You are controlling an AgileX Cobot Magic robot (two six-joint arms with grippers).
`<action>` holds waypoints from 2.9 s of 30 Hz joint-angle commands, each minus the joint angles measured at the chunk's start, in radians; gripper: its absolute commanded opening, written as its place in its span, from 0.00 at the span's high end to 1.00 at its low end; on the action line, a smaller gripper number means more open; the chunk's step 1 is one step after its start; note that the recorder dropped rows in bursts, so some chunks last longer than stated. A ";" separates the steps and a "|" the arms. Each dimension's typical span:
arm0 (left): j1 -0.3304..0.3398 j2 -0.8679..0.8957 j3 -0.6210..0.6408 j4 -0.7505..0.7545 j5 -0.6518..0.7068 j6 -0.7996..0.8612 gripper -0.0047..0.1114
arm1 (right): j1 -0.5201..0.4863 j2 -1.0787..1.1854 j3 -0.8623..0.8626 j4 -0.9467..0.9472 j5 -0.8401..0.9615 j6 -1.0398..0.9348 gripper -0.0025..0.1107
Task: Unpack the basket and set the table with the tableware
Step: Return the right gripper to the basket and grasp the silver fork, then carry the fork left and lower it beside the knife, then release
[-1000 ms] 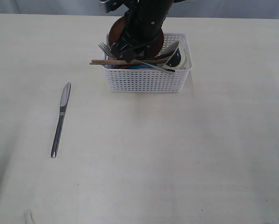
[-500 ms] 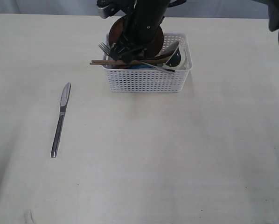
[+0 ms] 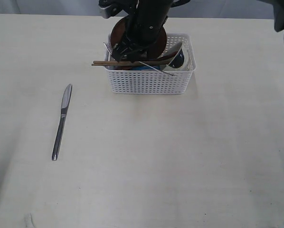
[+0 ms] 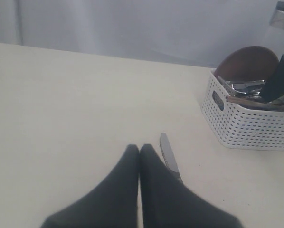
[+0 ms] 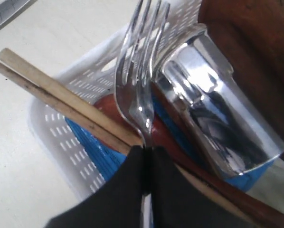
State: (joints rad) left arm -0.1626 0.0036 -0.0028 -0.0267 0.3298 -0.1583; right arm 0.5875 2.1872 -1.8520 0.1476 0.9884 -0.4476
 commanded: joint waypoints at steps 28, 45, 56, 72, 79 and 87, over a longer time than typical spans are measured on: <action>0.001 -0.004 0.003 -0.004 -0.011 0.001 0.96 | 0.361 -0.070 -0.066 0.028 0.040 0.785 0.98; 0.001 -0.004 0.003 -0.003 -0.011 0.001 0.96 | 0.431 0.108 -0.066 -0.365 0.041 1.411 0.98; 0.001 -0.004 0.003 -0.003 -0.011 0.001 0.96 | 0.466 0.179 -0.066 -0.355 0.076 1.446 0.98; 0.001 -0.004 0.003 -0.003 -0.011 0.001 0.96 | 0.484 0.205 -0.066 -0.309 0.007 1.472 0.98; 0.001 -0.004 0.003 -0.003 -0.011 0.001 0.96 | 0.484 0.205 -0.066 -0.386 0.039 1.502 0.98; 0.001 -0.004 0.003 -0.003 -0.011 0.001 0.96 | 0.484 0.177 -0.066 -0.495 0.112 1.527 0.98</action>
State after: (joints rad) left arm -0.1626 0.0036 -0.0028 -0.0267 0.3298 -0.1583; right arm 1.0706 2.3815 -1.9184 -0.3152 1.0845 1.0627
